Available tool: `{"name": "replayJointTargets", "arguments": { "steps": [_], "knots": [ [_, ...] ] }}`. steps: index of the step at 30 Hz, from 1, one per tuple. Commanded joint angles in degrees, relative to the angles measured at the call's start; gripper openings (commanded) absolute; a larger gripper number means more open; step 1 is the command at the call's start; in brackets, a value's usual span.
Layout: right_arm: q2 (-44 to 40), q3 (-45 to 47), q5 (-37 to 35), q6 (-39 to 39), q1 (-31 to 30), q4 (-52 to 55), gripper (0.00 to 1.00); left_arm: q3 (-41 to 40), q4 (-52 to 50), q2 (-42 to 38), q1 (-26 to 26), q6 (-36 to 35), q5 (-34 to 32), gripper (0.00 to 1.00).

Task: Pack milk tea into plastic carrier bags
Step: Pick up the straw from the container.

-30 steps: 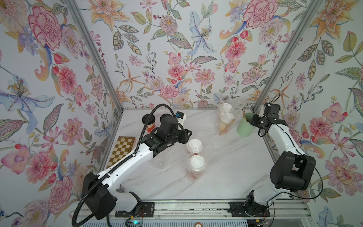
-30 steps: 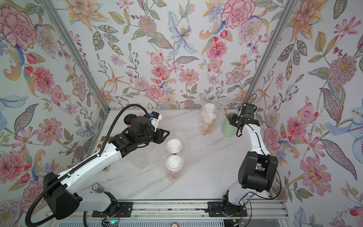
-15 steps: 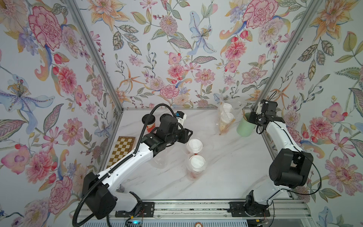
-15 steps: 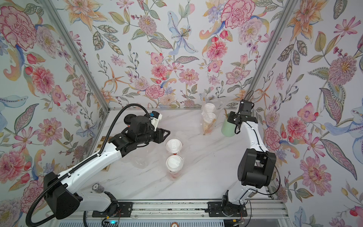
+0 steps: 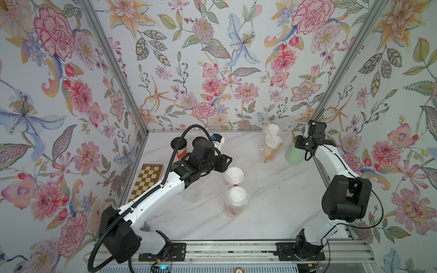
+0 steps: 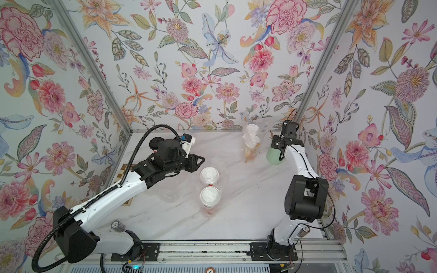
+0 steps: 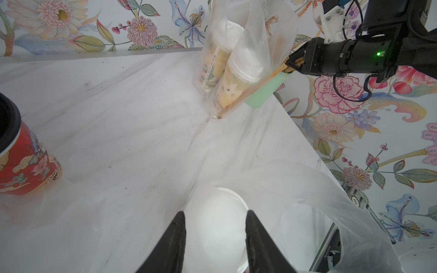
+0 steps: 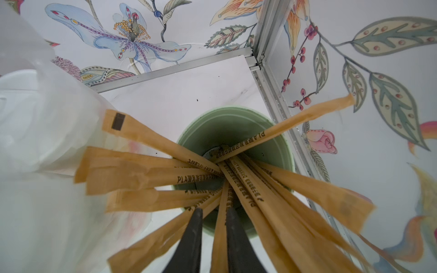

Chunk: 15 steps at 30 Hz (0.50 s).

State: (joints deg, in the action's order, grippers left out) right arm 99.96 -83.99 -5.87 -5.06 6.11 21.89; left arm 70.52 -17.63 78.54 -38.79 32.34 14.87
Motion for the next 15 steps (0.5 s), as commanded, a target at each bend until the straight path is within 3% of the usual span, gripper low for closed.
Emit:
{"name": "replayJointTargets", "arguments": {
  "steps": [1,7,15],
  "knots": [
    [0.68,0.07,-2.87,1.27,-0.56,-1.47,0.16,-0.5,1.28,0.73,0.9,0.09,1.15,0.44],
    [0.59,1.11,-3.96,1.74,-0.69,-2.99,0.14,-0.69,1.63,0.65,0.9,0.46,1.38,0.44],
    [-3.41,-1.32,-5.52,0.46,-1.74,0.21,0.04,-0.63,1.72,0.56,0.9,0.78,1.08,0.44]
  ]
}}
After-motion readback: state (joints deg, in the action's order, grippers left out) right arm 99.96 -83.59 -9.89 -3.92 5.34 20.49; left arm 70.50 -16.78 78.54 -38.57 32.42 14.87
